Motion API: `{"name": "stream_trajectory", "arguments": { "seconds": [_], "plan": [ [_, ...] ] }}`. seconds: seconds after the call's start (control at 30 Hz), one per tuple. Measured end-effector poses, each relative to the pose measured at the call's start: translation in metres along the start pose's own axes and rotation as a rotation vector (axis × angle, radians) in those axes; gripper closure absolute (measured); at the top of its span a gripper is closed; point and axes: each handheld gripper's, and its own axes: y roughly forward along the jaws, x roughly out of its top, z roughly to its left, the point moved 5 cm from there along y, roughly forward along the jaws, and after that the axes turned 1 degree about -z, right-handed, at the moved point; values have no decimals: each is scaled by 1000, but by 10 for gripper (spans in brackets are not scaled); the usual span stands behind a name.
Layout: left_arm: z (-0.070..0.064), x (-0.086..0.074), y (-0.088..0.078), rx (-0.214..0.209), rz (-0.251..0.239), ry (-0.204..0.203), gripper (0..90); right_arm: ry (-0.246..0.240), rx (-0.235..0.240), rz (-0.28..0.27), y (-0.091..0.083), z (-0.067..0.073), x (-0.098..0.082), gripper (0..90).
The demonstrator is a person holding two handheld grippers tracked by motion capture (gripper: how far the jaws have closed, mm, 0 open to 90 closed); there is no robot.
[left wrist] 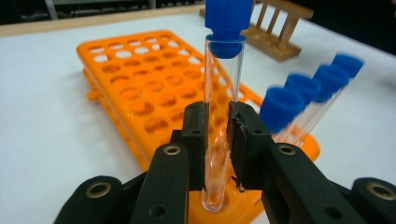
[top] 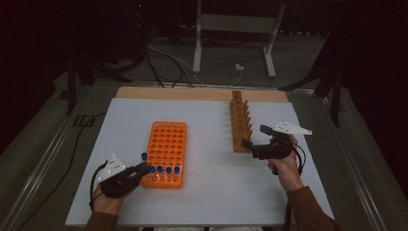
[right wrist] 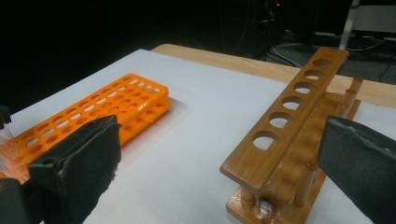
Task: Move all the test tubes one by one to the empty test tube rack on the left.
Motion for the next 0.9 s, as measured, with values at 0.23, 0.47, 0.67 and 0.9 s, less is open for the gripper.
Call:
{"name": "stream_trajectory", "arguments": {
  "seconds": [0.23, 0.47, 0.67, 0.9],
  "plan": [
    [-3, -12, -1, 8, 64, 32, 782, 3, -2, -2, -1, 0, -1, 0],
    [-3, -15, -1, 19, 99, 52, 782, 2, 3, 4, 1, 1, -4, 0],
    [-5, -19, 2, 25, 130, 82, 782, 1, 5, 6, 1, 1, -5, 0],
    [-7, -19, 3, 37, 139, 97, 780, 1, 8, 13, 1, 1, -7, 0]
  ]
}}
